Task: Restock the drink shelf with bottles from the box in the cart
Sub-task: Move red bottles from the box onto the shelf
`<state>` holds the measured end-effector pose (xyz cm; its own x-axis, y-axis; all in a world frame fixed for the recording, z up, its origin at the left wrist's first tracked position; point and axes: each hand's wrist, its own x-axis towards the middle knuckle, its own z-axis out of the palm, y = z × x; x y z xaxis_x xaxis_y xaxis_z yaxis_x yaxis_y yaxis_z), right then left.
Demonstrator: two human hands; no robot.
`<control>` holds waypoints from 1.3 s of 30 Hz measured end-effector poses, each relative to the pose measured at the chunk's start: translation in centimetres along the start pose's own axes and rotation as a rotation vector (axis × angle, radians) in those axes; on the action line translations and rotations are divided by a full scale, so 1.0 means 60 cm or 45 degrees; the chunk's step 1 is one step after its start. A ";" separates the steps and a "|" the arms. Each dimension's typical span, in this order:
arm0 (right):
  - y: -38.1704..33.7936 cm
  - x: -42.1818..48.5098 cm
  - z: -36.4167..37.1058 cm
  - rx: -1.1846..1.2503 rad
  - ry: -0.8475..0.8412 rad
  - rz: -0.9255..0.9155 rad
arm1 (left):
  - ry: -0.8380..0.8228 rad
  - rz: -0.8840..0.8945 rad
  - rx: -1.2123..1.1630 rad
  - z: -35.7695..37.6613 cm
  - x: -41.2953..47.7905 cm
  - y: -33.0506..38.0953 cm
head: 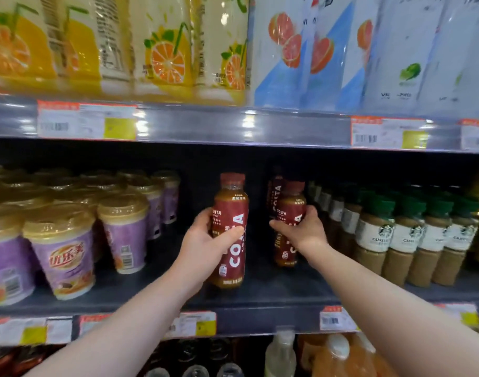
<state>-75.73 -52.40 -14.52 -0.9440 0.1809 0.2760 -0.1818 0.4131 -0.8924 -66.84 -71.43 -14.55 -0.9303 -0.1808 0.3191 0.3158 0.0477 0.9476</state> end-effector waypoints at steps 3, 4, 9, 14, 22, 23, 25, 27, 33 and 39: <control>0.015 0.018 0.005 -0.027 0.035 -0.007 | -0.071 -0.014 0.002 0.020 0.039 -0.007; 0.018 0.024 0.006 -0.022 0.041 -0.020 | -0.096 -0.022 0.014 0.028 0.052 -0.010; 0.027 0.048 0.004 -0.002 -0.051 -0.043 | -0.171 -0.025 0.043 0.067 0.104 -0.030; 0.053 0.064 -0.006 -0.002 -0.364 0.081 | -0.190 -0.025 0.074 0.095 0.147 -0.058; 0.076 0.104 0.013 -0.002 -0.328 0.043 | -0.174 -0.060 0.203 0.135 0.192 -0.094; 0.079 0.109 0.014 -0.008 -0.351 0.040 | -0.170 -0.069 0.224 0.140 0.198 -0.095; 0.084 0.117 0.013 -0.028 -0.351 0.013 | -0.166 -0.077 0.251 0.149 0.207 -0.097; 0.087 0.122 0.013 -0.072 -0.294 -0.025 | -0.160 -0.078 0.284 0.154 0.213 -0.100; 0.090 0.136 0.020 -0.187 -0.205 -0.027 | -0.144 -0.037 0.345 0.164 0.223 -0.105; 0.086 0.142 0.018 -0.192 -0.216 0.064 | -0.150 -0.055 0.358 0.168 0.230 -0.111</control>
<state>-84.99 -49.73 -17.15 -0.9860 0.0569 0.1571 -0.1022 0.5384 -0.8365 -83.66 -64.33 -16.31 -0.9622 -0.0745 0.2619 0.2264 0.3154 0.9215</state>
